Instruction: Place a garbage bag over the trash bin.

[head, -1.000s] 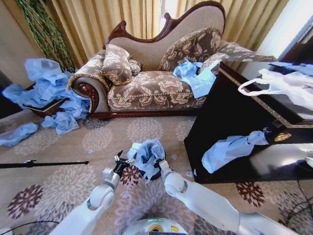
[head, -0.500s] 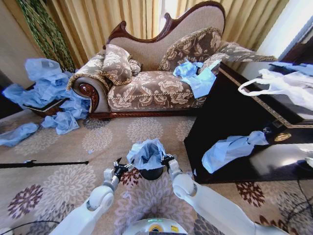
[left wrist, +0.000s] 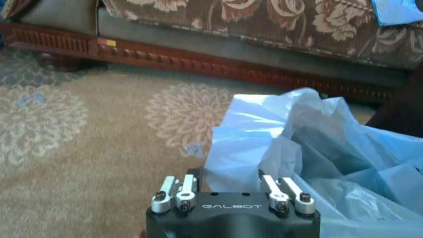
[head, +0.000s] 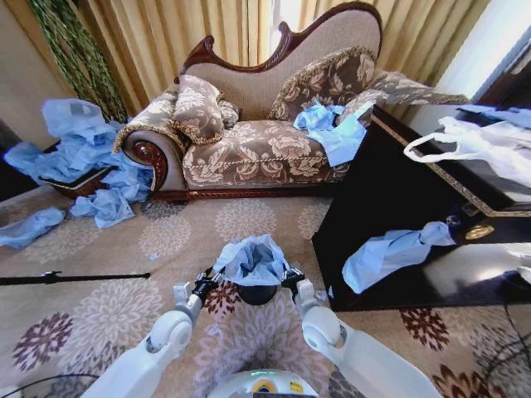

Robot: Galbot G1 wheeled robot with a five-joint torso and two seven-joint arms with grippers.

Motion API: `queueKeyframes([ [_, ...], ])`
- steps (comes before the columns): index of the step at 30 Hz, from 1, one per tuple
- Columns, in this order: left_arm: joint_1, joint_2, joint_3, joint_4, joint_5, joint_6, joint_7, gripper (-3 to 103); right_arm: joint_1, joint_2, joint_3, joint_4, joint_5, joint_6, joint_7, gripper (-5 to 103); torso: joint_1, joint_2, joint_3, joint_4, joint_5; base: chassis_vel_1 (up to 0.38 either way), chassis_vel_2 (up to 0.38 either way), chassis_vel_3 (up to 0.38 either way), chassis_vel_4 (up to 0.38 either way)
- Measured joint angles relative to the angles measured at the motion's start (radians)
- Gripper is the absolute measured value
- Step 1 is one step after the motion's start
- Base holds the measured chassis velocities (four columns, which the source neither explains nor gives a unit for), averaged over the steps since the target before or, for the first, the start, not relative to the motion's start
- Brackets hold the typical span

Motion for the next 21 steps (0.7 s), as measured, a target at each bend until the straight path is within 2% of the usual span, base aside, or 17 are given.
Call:
queueKeyframes([
  [3,0.020,-0.003,-0.006,-0.018,-0.009,0.013,-0.015,38,-0.037,0.011,0.020,0.001,-0.016,0.007,-0.004,0,0.000,0.000,0.000,0.0001,0.0001,0.000,0.000,0.000,0.000],
  [4,0.035,-0.004,-0.007,-0.023,-0.007,0.015,-0.020,30,-0.065,0.023,0.035,0.002,-0.026,0.009,-0.006,0,0.000,0.000,0.000,0.0000,0.0001,0.000,0.000,0.000,0.000],
  [5,0.039,-0.004,-0.007,-0.023,-0.005,0.015,-0.021,30,-0.075,0.028,0.041,0.001,-0.031,0.011,-0.008,0,0.000,0.000,0.000,0.0000,0.0000,0.000,0.000,0.000,0.000],
  [9,0.051,-0.003,0.002,0.009,0.029,0.009,-0.018,18,-0.125,0.059,0.062,-0.035,-0.060,0.027,-0.021,0,0.000,0.000,0.000,-0.0001,0.0000,0.000,0.000,0.000,0.000],
  [10,0.050,-0.004,0.007,0.026,0.039,0.005,-0.013,18,-0.135,0.070,0.068,-0.056,-0.070,0.033,-0.026,0,0.000,0.000,0.000,-0.0001,0.0000,0.000,0.000,0.000,0.000],
  [11,0.044,-0.007,0.017,0.058,0.047,-0.005,-0.002,11,-0.141,0.089,0.072,-0.105,-0.080,0.046,-0.033,0,0.000,0.000,0.000,0.0000,0.0001,0.000,0.000,0.000,0.000],
  [13,0.039,-0.012,0.022,0.076,0.049,-0.011,0.006,11,-0.140,0.098,0.073,-0.131,-0.082,0.051,-0.036,0,0.000,0.000,0.000,0.0000,0.0000,0.000,0.000,0.000,0.000],
  [15,0.019,-0.026,0.037,0.140,0.064,-0.038,0.028,3,-0.120,0.124,0.072,-0.210,-0.090,0.072,-0.040,0,0.000,0.000,0.000,-0.0001,0.0000,0.000,0.000,0.000,0.000],
  [16,0.019,-0.026,0.037,0.140,0.064,-0.038,0.028,3,-0.120,0.124,0.072,-0.210,-0.090,0.072,-0.040,0,0.000,0.000,0.000,-0.0001,0.0000,0.000,0.000,0.000,0.000],
  [18,-0.022,-0.056,0.057,0.230,0.092,-0.077,0.061,0,-0.078,0.160,0.081,-0.304,-0.112,0.099,-0.043,0,0.000,0.000,0.000,0.0002,-0.0002,0.000,0.000,0.000,0.000],
  [21,-0.066,-0.076,0.073,0.293,0.097,-0.099,0.079,0,-0.030,0.188,0.093,-0.366,-0.119,0.112,-0.045,0,0.000,0.000,0.000,0.0000,-0.0001,0.000,0.000,0.000,0.000],
])
